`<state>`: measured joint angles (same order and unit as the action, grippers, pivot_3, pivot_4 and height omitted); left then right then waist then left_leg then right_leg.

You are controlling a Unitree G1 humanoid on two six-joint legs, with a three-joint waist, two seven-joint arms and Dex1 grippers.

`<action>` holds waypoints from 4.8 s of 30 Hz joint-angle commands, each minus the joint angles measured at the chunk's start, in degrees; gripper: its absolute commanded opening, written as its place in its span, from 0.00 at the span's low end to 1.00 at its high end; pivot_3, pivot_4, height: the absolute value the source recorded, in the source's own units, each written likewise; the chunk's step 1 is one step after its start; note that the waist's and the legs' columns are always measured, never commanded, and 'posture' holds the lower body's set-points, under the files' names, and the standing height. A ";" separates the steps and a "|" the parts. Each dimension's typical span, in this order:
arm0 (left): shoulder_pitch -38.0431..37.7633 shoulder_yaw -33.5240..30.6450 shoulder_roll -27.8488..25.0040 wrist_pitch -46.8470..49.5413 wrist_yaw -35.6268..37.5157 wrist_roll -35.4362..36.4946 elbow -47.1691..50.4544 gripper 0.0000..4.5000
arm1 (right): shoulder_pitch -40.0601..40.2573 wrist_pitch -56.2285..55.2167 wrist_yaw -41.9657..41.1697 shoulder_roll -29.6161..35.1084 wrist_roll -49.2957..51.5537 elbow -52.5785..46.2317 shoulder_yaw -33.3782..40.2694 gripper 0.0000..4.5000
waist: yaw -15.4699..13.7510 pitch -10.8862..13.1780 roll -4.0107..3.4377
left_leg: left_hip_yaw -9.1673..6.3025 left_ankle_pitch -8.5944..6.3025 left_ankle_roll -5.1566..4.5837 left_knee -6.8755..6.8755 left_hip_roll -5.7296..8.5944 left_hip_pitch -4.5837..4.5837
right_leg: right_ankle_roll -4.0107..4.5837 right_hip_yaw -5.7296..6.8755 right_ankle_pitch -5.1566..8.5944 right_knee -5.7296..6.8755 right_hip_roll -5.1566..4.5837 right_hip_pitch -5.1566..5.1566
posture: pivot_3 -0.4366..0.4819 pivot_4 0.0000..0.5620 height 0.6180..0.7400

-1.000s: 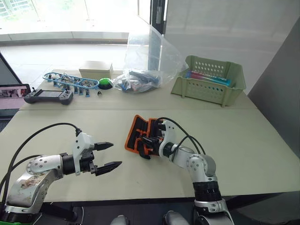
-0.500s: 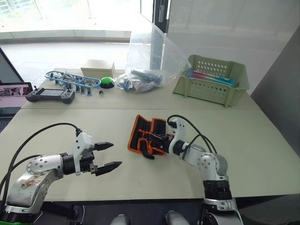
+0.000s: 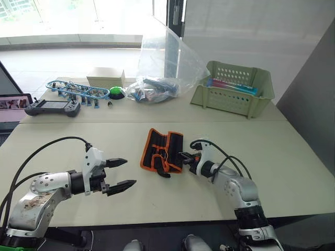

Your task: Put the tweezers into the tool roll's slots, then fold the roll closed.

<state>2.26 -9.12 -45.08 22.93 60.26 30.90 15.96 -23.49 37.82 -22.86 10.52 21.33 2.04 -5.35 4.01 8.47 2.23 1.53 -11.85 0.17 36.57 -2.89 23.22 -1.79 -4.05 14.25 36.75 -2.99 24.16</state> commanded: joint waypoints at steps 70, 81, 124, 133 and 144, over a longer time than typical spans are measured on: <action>31.41 5.73 19.41 40.98 -20.67 8.03 -18.67 0.00 | -3.10 0.68 -1.50 -4.32 -13.43 -0.89 -8.75 0.00 | -0.58 -0.02 0.18 | -0.96 0.02 0.05 0.16 0.13 0.12 | 0.10 -0.16 -0.28 0.05 0.60 0.09 | 0.48 0.27 1.00; 30.95 11.33 22.83 33.93 -18.02 2.99 -23.44 0.00 | -1.42 3.15 0.55 -4.23 -8.49 -5.93 0.44 0.00 | -1.91 -0.02 0.18 | -0.96 0.02 0.05 0.21 0.23 0.18 | 0.10 -0.15 -0.28 0.01 0.50 0.05 | 0.48 0.27 1.00; 29.19 11.55 12.97 32.70 -9.26 0.60 -17.60 0.84 | -14.88 -1.24 -2.03 -3.49 -15.99 19.48 -7.84 0.00 | 0.20 0.01 0.00 | -1.37 0.03 0.07 0.10 0.18 -0.92 | -0.10 -0.08 -0.01 0.04 0.75 -0.90 | 0.48 0.27 1.00; 32.02 9.78 12.56 21.93 -2.94 0.46 -18.99 0.35 | -13.32 -0.75 -2.12 -4.49 -16.17 17.89 -8.01 0.00 | -0.15 0.03 -0.02 | -1.31 0.03 0.08 0.09 0.18 -0.80 | -0.06 -0.03 0.02 -0.07 0.59 -0.85 | 0.48 0.27 1.00; 31.47 22.43 19.47 1.65 -1.70 -15.44 -37.83 0.00 | -12.47 -0.54 -2.70 -4.96 -15.78 14.38 -7.31 0.00 | -0.02 0.02 -0.02 | -1.30 0.04 0.07 -0.21 0.20 -0.73 | 0.01 -0.05 0.09 -0.08 0.66 -0.67 | 0.48 0.27 1.00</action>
<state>33.96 11.76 -25.55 27.51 57.85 18.00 -19.56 -37.40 35.50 -25.24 5.47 5.76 15.07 -12.19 3.99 8.49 2.22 0.23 -11.82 0.23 36.35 -2.70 22.53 -1.77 -4.09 14.34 36.67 -2.31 23.55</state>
